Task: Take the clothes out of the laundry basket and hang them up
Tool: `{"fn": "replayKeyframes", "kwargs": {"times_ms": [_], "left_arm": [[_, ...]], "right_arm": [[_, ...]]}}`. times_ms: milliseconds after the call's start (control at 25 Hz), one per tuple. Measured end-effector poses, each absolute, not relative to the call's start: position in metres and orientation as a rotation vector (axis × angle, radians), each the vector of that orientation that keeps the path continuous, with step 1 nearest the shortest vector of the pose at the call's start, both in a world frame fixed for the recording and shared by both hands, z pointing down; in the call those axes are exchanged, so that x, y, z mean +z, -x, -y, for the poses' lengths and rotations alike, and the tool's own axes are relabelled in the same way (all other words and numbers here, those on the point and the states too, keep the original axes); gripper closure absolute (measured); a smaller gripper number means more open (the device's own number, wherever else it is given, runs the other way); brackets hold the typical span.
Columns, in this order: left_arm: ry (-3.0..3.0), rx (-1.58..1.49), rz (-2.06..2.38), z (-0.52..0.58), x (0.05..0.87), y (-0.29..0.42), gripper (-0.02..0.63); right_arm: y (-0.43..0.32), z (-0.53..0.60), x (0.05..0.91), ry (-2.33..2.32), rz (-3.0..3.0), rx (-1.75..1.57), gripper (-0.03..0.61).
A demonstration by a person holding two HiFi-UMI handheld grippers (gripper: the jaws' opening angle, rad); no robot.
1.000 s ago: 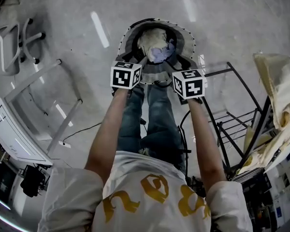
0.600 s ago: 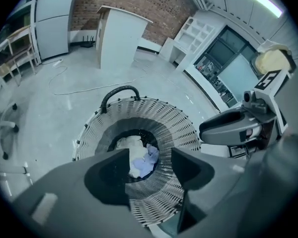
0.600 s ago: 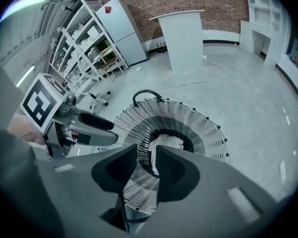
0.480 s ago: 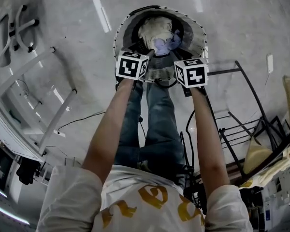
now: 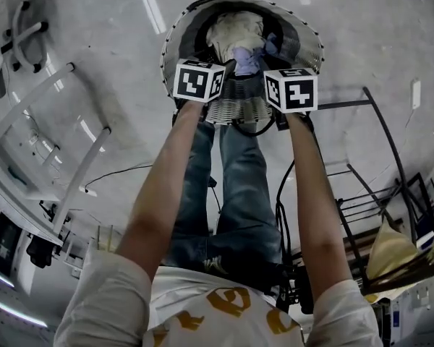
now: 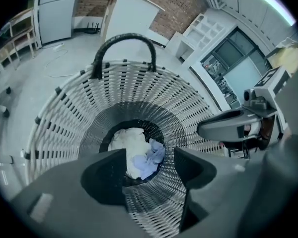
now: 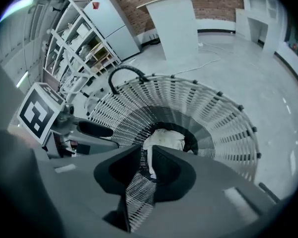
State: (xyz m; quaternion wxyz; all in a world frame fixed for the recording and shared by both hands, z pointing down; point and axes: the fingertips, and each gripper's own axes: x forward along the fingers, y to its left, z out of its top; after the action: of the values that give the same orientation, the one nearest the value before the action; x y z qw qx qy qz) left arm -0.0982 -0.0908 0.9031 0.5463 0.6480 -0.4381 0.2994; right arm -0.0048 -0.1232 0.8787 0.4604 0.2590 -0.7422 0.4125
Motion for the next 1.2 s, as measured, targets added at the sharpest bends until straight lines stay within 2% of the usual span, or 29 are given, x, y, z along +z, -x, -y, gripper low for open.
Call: {"fn": "replayKeyframes", "kwargs": {"times_ms": [40, 160, 320, 520, 1200], "left_arm": [[-1.530, 0.713, 1.034, 0.091, 0.910, 0.098, 0.318], [-1.511, 0.708, 1.024, 0.089, 0.930, 0.097, 0.318], [-1.484, 0.725, 1.020, 0.085, 0.953, 0.100, 0.318], [-1.435, 0.738, 1.019, 0.083, 0.984, 0.108, 0.318], [-1.513, 0.895, 1.014, 0.106, 1.065, 0.102, 0.318]], "right_arm": [[0.008, 0.121, 0.886, -0.610, 1.826, 1.022, 0.450], [0.016, 0.110, 0.903, -0.533, 1.809, 1.059, 0.387], [0.014, 0.099, 0.927, -0.445, 1.773, 0.973, 0.378], [0.012, 0.100, 0.956, -0.426, 1.730, 0.920, 0.323], [-0.006, 0.076, 1.050, -0.233, 1.581, 0.724, 0.307]]}}
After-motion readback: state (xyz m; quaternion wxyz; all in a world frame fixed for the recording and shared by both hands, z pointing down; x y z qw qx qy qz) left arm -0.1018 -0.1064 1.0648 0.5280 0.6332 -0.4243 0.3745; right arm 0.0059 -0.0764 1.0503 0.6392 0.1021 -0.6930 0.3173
